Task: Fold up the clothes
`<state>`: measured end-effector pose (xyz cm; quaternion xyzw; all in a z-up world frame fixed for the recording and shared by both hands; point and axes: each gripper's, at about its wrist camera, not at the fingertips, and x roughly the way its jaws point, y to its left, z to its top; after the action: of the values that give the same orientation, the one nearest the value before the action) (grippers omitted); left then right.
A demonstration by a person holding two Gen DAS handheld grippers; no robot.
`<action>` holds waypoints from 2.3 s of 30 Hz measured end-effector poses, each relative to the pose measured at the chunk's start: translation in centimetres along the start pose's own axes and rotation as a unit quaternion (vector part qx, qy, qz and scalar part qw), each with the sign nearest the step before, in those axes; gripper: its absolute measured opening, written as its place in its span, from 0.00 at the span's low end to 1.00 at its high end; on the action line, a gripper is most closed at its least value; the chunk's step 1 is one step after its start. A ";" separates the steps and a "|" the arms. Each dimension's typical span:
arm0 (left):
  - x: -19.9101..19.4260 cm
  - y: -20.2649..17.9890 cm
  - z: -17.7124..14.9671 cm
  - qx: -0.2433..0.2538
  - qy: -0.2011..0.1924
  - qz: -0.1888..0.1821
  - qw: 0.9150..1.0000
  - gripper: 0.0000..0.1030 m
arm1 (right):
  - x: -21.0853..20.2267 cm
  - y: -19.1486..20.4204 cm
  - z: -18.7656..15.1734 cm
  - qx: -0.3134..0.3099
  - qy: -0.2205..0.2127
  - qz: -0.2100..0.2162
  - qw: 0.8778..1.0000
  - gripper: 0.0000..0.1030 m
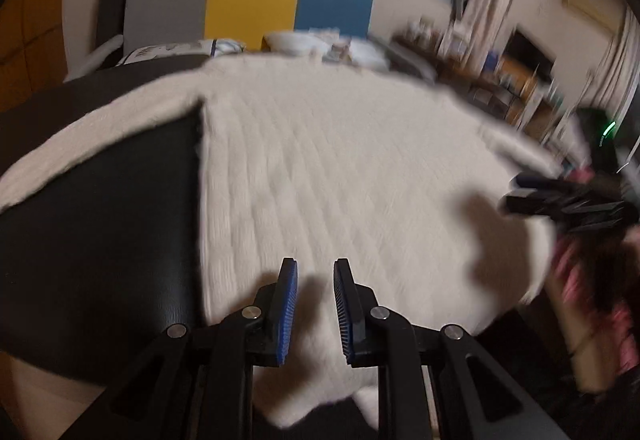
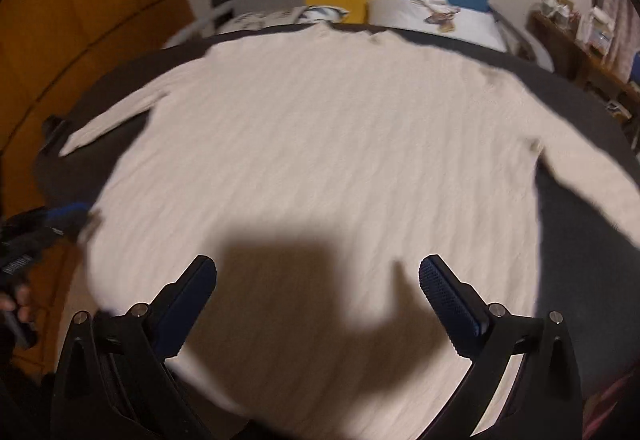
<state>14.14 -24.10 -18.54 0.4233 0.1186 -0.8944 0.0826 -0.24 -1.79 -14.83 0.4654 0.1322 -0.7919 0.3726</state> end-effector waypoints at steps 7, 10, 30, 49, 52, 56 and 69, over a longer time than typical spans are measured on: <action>-0.6 0.5 -0.2 -0.035 -0.009 -0.011 0.999 0.19 | 1.0 -1.8 -3.2 0.001 -0.005 -0.059 0.998 1.00; -2.1 -0.6 -0.6 -0.037 -0.020 -0.055 0.998 0.19 | -1.2 -3.7 -3.3 0.074 -0.009 0.030 0.997 1.00; 5.5 -18.9 3.3 0.171 0.033 -0.123 0.977 0.19 | -3.4 -14.3 -16.0 0.249 0.006 0.119 0.961 0.75; 5.6 -19.0 2.9 0.182 0.030 -0.116 0.976 0.19 | -4.8 -12.9 -16.5 0.206 0.028 0.059 0.976 0.06; 5.1 -19.0 3.5 0.184 0.028 -0.113 0.976 0.19 | -4.2 -12.7 -16.2 0.206 0.038 0.061 0.976 0.06; 3.6 -17.7 5.7 0.149 -0.018 -0.118 0.982 0.19 | -7.0 -12.5 -14.9 0.189 0.021 0.040 0.981 0.15; 7.6 -16.0 8.9 0.111 0.037 -0.113 0.987 0.19 | -5.9 -11.0 -6.4 0.135 -0.040 0.091 0.986 0.71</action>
<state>-1.22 -11.68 -16.73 0.4468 0.0690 -0.8891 -0.0714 -2.31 12.03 -14.81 0.4896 -0.0336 -0.7831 0.3819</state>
